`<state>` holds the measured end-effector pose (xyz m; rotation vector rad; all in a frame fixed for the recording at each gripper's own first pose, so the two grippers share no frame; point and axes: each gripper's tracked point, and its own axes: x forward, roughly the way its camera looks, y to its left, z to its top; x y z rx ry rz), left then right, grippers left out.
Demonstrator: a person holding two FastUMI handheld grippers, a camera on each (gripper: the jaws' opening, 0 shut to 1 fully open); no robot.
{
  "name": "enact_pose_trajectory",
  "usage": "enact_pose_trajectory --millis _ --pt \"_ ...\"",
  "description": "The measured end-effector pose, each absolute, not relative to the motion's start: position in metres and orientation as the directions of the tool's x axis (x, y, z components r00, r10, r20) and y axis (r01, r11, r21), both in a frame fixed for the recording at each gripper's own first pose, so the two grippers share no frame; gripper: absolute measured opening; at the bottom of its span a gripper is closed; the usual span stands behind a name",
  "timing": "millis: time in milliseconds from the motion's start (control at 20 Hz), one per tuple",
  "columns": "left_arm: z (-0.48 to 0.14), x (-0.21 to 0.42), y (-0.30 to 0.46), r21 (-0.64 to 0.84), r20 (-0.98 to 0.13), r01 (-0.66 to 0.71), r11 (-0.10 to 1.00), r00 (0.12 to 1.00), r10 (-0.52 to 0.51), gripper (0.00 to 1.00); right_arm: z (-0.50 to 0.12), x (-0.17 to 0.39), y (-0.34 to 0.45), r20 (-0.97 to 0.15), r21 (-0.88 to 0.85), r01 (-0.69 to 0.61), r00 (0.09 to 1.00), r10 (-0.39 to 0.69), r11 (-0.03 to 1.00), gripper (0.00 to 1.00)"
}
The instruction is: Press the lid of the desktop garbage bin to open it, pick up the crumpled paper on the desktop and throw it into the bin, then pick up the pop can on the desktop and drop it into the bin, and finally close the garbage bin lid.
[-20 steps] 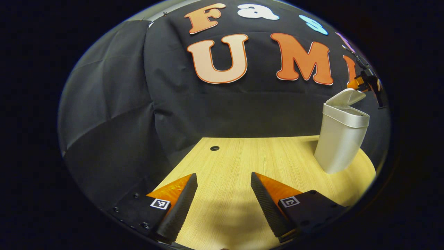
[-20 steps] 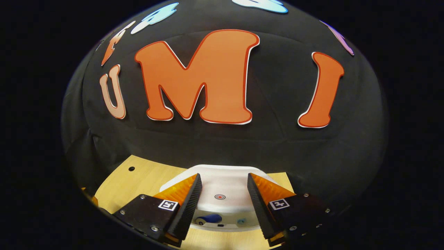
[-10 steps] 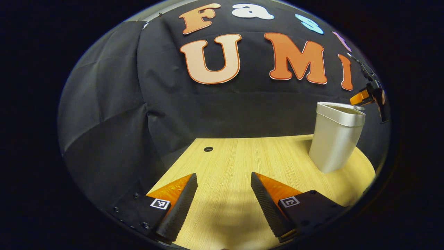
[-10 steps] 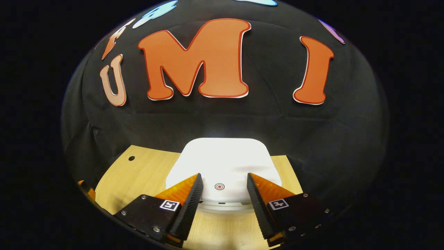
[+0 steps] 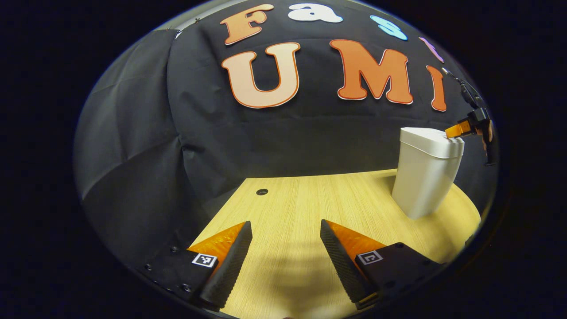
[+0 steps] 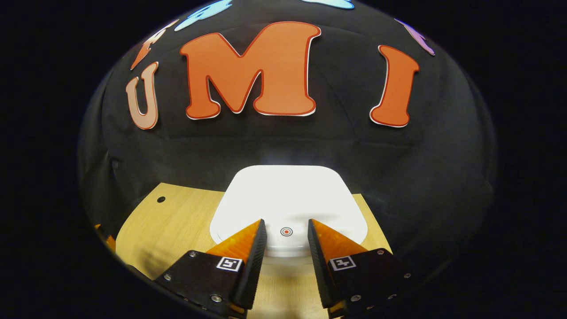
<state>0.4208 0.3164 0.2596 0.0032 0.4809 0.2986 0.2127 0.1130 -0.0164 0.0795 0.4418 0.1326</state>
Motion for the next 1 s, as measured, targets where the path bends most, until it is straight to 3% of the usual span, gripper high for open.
enact_pose_trajectory --millis 400,550,1000 --pt "0.301 0.442 0.323 0.053 -0.391 -0.266 0.962 0.881 0.265 0.99 -0.011 0.194 0.123 -0.374 0.137 -0.136 0.91 0.179 0.981 0.55" --pt "0.319 0.447 0.325 0.043 -0.361 -0.263 0.964 0.895 0.26 0.99 -0.013 0.179 0.131 -0.351 0.134 -0.159 0.915 0.197 0.978 0.77" --pt "0.35 0.46 0.31 0.012 -0.266 -0.212 0.977 0.941 0.207 0.99 -0.023 0.137 0.154 -0.27 0.088 -0.18 0.943 0.197 0.98 0.94"
